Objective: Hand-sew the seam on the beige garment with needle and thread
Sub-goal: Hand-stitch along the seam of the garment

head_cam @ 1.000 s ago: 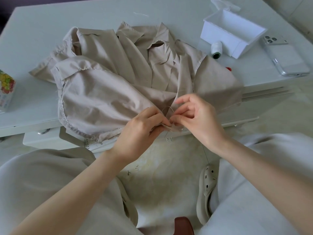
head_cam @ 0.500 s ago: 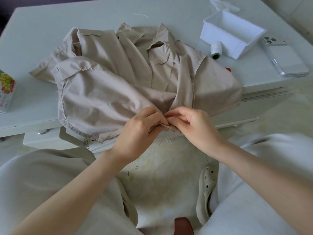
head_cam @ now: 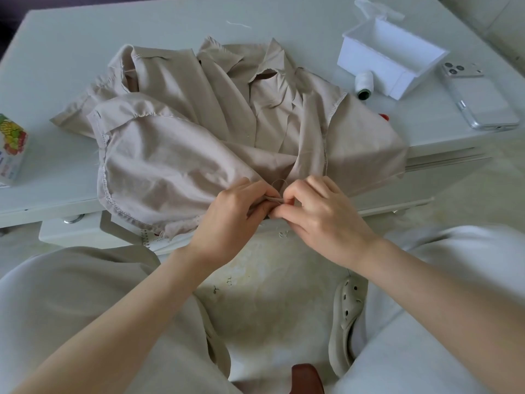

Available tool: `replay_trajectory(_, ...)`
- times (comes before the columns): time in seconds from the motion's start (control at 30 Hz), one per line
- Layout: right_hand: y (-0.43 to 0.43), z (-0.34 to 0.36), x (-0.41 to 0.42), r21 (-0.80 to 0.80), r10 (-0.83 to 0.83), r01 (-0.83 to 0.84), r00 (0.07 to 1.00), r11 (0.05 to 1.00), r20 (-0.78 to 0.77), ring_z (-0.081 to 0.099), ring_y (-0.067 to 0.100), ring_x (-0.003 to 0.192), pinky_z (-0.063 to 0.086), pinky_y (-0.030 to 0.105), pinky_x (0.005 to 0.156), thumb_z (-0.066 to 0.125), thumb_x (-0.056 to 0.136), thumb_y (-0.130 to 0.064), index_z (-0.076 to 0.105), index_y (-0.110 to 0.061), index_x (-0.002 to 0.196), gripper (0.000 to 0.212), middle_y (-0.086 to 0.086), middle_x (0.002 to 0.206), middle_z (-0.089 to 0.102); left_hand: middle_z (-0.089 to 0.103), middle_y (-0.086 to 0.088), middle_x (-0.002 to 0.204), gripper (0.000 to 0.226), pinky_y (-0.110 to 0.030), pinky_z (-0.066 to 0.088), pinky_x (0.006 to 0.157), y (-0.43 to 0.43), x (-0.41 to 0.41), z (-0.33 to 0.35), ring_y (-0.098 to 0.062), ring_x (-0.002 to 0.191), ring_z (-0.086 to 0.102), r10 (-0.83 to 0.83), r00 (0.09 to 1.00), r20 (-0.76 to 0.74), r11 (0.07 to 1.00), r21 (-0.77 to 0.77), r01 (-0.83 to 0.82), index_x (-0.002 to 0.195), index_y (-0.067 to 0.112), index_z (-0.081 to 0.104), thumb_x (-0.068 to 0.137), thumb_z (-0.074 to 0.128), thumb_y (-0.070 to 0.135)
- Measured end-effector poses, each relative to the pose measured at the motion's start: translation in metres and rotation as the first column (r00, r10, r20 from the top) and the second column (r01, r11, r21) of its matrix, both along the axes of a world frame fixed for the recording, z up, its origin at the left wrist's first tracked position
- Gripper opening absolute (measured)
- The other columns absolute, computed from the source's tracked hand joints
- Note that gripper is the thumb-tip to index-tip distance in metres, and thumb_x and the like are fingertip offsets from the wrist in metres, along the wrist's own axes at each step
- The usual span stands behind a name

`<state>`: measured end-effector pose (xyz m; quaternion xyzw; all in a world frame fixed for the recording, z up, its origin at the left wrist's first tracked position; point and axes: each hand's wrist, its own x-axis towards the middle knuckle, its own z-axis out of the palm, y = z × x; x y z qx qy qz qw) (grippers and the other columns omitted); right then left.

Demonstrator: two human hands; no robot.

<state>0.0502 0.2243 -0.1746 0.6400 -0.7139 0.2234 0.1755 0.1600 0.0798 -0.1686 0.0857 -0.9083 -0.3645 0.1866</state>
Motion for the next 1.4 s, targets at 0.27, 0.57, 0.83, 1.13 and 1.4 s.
replay_trajectory(0.27, -0.002, -0.003, 0.001, -0.041, 0.127, -0.124, 0.989, 0.991, 0.078, 0.045, 0.017, 0.078, 0.042, 0.029, 0.069, 0.065, 0.084, -0.004, 0.075, -0.01, 0.078, 0.013, 0.003, 0.075, 0.061, 0.057, 0.014, 0.078, 0.019, -0.04, 0.051, 0.066, -0.001, 0.001, -0.001, -0.013, 0.078, 0.057, -0.03, 1.0, 0.009, 0.999, 0.025, 0.03, 0.09, 0.011, 0.068, 0.085, 0.052, 0.02)
replay_trajectory(0.57, 0.001, -0.013, 0.008, 0.047, 0.274, -0.295, 0.926, 0.954, 0.261, 0.048, 0.017, 0.07, 0.043, 0.029, 0.061, 0.069, 0.083, -0.01, 0.073, -0.009, 0.076, 0.009, 0.002, 0.072, 0.06, 0.065, 0.005, 0.084, 0.021, -0.039, 0.051, 0.064, -0.001, 0.001, -0.006, -0.013, 0.081, 0.058, -0.033, 0.999, 0.018, 0.999, -0.039, 0.033, 0.087, 0.01, 0.065, 0.088, 0.046, 0.019)
replay_trajectory(0.83, 0.006, -0.029, 0.02, 0.188, 0.328, -0.423, 0.861, 0.887, 0.388, 0.059, 0.018, 0.089, 0.047, 0.029, 0.079, 0.055, 0.09, -0.018, 0.068, -0.008, 0.079, 0.02, 0.004, 0.088, 0.067, 0.064, 0.002, 0.084, 0.01, -0.03, 0.046, 0.072, -0.008, -0.001, 0.001, -0.011, 0.083, 0.057, 0.073, 0.997, -0.013, 0.997, 0.007, -0.073, 0.091, 0.007, 0.065, 0.089, 0.057, 0.002)
replay_trajectory(1.13, 0.02, -0.044, 0.03, 0.681, 0.006, -0.403, 0.862, 0.611, 0.506, 0.045, 0.009, 0.083, 0.035, 0.022, 0.069, 0.041, 0.086, 0.008, 0.047, -0.015, 0.12, 0.041, -0.004, 0.098, 0.055, 0.059, 0.003, 0.089, 0.014, -0.037, 0.048, 0.068, -0.009, 0.001, 0.002, -0.014, 0.079, 0.057, 0.077, 0.997, -0.025, 0.997, 0.023, -0.077, 0.093, 0.01, 0.066, 0.09, 0.053, 0.014)
replay_trajectory(1.4, 0.01, -0.021, 0.035, 0.035, -0.012, -0.026, 0.607, 0.999, 0.795, 0.035, 0.005, 0.046, 0.027, 0.016, 0.048, 0.053, 0.095, -0.023, 0.046, -0.024, 0.093, 0.007, -0.011, 0.053, 0.04, 0.057, 0.004, 0.087, 0.01, -0.032, 0.045, 0.067, -0.007, 0.002, 0.005, -0.012, 0.076, 0.054, 0.081, 0.996, -0.025, 0.996, 0.038, -0.08, 0.091, 0.01, 0.065, 0.09, 0.055, 0.013)
